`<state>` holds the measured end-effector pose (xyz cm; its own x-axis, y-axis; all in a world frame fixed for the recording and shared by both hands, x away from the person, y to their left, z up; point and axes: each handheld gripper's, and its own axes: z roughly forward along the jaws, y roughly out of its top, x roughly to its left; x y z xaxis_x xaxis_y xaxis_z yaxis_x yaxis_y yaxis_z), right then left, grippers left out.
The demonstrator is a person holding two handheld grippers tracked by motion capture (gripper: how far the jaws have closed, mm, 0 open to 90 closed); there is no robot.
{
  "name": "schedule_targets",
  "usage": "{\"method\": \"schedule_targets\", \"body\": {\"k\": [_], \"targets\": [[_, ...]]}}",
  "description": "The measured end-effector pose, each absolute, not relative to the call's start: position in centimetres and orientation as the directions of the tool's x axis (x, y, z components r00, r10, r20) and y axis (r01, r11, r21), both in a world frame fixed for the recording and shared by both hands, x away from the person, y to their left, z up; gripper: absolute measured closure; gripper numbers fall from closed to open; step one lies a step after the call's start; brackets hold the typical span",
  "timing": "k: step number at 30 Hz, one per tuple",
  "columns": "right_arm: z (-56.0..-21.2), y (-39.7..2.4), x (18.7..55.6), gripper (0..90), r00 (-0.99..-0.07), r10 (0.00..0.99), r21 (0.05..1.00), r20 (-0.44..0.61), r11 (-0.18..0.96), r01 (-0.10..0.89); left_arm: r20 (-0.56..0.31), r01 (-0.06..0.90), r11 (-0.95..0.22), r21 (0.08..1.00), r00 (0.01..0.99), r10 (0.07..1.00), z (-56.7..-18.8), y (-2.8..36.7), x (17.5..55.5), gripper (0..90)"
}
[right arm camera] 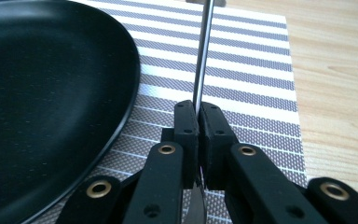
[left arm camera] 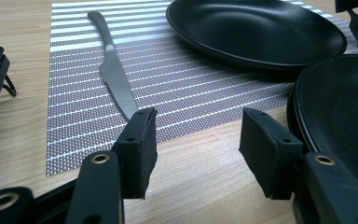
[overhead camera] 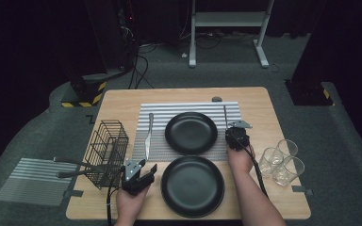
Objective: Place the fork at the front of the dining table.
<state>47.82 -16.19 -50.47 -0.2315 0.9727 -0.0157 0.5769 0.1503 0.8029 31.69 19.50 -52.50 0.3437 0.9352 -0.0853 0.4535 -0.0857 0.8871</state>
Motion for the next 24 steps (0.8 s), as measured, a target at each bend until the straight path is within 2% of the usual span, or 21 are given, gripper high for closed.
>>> {"method": "schedule_targets", "body": {"k": [6, 10, 24], "targets": [[-50.65, -16.24, 47.99, 85.9, -0.232, 0.972, 0.798, -0.025, 0.16, 0.582, -0.094, 0.456, -0.075, 0.887, 0.337, 0.937, -52.52, 19.35, 31.63, 45.9], [-50.95, -16.33, 48.12, 86.2, -0.223, 0.974, 0.783, -0.041, 0.17, 0.598, -0.07, 0.447, -0.102, 0.889, 0.352, 0.933, -52.48, 19.54, 31.69, 45.3], [-51.5, -16.48, 48.52, 86.1, -0.211, 0.977, 0.762, -0.025, 0.155, 0.629, -0.081, 0.441, -0.088, 0.893, 0.35, 0.933, -52.54, 19.44, 31.62, 44.7]]}}
